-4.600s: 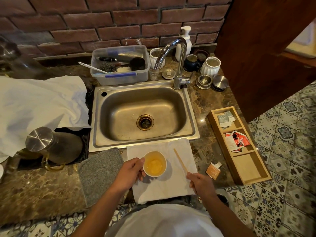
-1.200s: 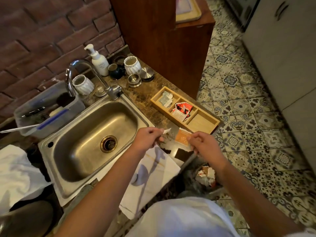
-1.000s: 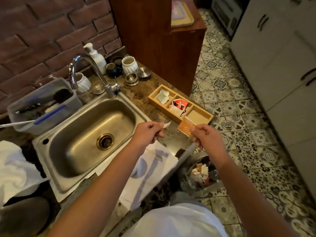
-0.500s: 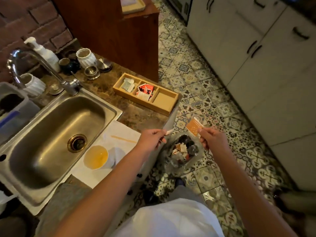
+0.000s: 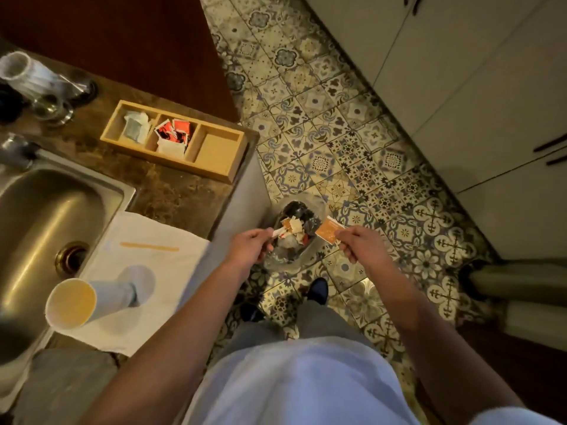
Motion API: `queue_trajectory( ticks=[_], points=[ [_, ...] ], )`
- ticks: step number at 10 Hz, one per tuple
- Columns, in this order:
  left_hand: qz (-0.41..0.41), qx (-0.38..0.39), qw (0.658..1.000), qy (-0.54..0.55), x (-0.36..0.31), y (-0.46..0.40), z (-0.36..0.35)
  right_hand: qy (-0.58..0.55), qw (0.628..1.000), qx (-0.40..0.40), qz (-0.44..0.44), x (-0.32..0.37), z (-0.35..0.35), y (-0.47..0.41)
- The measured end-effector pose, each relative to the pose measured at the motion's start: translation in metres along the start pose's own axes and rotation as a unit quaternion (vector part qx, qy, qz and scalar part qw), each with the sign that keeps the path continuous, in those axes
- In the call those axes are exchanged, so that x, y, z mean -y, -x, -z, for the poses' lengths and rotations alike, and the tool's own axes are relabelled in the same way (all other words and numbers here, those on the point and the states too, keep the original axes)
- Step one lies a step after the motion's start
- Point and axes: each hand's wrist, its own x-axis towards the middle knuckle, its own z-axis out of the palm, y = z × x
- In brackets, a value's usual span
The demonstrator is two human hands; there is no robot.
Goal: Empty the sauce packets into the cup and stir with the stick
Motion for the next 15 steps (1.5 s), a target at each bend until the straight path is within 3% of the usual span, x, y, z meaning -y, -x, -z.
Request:
queue_trajectory(
  ticks=[2, 4, 6, 8, 10, 12, 15],
  points=[
    [0.082, -0.053, 0.995, -0.018, 0.022, -0.058, -0.031, 0.043, 0.998, 0.037, -0.037, -0.018, 0.010, -0.064],
    [0.135, -0.070, 0.976, -0.154, 0.068, -0.133, -0.057, 0.136, 0.986, 0.033, -0.095, -0.065, -0.012, -0.140],
    [0.137, -0.046, 0.934, -0.327, 0.087, -0.210, -0.096, 0.188, 0.975, -0.014, -0.114, -0.119, -0.043, -0.195],
    [0.192, -0.021, 0.919, -0.344, 0.115, -0.288, -0.120, 0.222, 0.965, -0.012, -0.138, -0.166, -0.068, -0.253],
    [0.217, -0.049, 0.934, -0.279, 0.162, -0.357, -0.133, 0.276, 0.949, -0.032, -0.148, -0.206, -0.106, -0.316],
    [0.185, -0.029, 0.940, -0.284, 0.202, -0.403, -0.138, 0.273, 0.940, -0.022, -0.203, -0.246, -0.135, -0.367],
    [0.161, -0.015, 0.941, -0.298, 0.203, -0.405, -0.130, 0.259, 0.935, 0.018, -0.243, -0.251, -0.134, -0.376]
  ],
)
